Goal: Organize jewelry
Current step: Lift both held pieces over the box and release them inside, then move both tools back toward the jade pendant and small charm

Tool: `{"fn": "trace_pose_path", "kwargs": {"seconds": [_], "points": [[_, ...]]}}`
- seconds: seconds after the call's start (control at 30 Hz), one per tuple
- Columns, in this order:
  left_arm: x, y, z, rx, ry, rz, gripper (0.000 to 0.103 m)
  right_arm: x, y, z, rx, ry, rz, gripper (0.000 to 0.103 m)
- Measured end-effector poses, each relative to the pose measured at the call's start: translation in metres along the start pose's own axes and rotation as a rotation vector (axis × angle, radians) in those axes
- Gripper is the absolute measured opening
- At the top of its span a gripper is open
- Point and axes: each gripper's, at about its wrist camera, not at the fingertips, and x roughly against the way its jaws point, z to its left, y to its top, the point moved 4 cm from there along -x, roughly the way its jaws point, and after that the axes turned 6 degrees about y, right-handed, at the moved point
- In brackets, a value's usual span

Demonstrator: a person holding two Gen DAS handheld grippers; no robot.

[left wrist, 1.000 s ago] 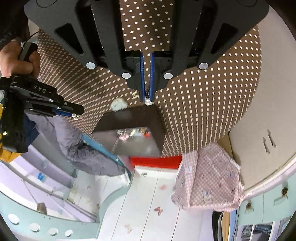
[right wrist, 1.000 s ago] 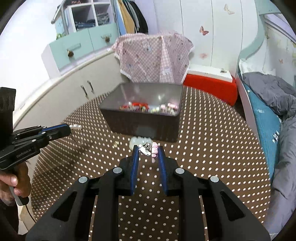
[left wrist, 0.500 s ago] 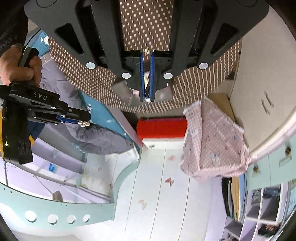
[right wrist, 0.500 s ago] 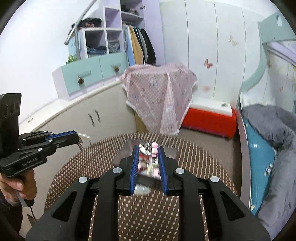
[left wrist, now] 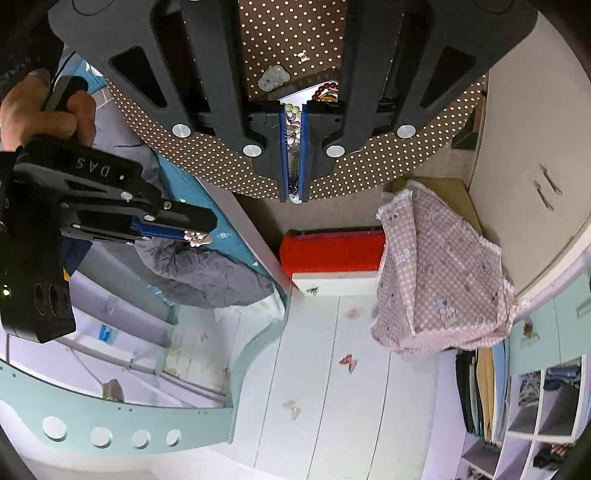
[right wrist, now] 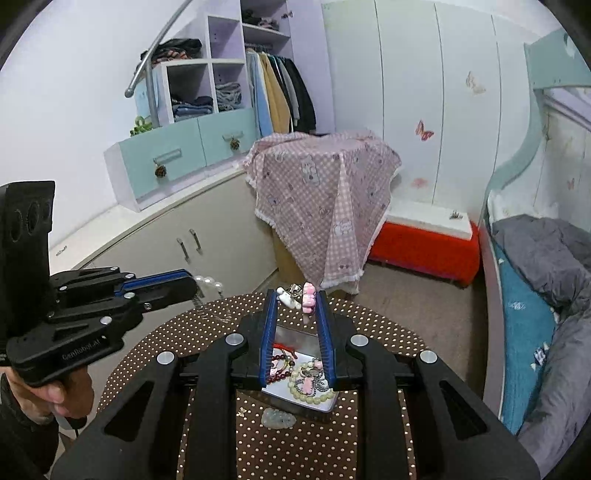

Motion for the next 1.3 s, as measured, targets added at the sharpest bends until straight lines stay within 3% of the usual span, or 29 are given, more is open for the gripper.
{"fn": "trace_pose_path", "kwargs": {"seconds": [0.2, 0.3, 0.33, 0.37, 0.4, 0.43, 0.47, 0.77, 1.3], "points": [[-0.03, -0.003, 0.009, 0.037, 0.025, 0.069, 0.006, -0.026, -0.003, -0.009, -0.044, 0.016, 0.046, 0.019], [-0.044, -0.007, 0.016, 0.04, 0.088, 0.119, 0.007, -0.037, -0.008, -0.013, -0.064, 0.018, 0.072, 0.021], [-0.048, -0.009, 0.019, 0.039, 0.116, 0.135, 0.026, -0.042, -0.011, -0.016, -0.077, 0.008, 0.086, 0.034], [-0.049, -0.01, 0.02, 0.042, 0.13, 0.142, 0.055, -0.045, -0.014, -0.021, -0.094, -0.005, 0.092, 0.048], [-0.045, -0.01, 0.025, 0.063, 0.151, 0.117, 0.098, -0.045, -0.016, -0.027, -0.114, -0.04, 0.086, 0.071], [-0.037, -0.01, 0.029, 0.08, 0.164, 0.065, 0.097, -0.045, -0.018, -0.032, -0.135, -0.049, 0.075, 0.093], [-0.035, -0.009, 0.031, 0.08, 0.174, 0.061, 0.097, -0.044, -0.019, -0.036, -0.152, -0.047, 0.065, 0.096], [-0.009, -0.012, 0.034, 0.052, 0.26, 0.026, 0.097, -0.021, -0.023, -0.049, -0.223, -0.082, 0.016, 0.096], [0.035, -0.017, 0.031, 0.053, 0.279, -0.045, 0.097, 0.017, -0.014, -0.026, -0.176, -0.096, -0.059, 0.096]]}}
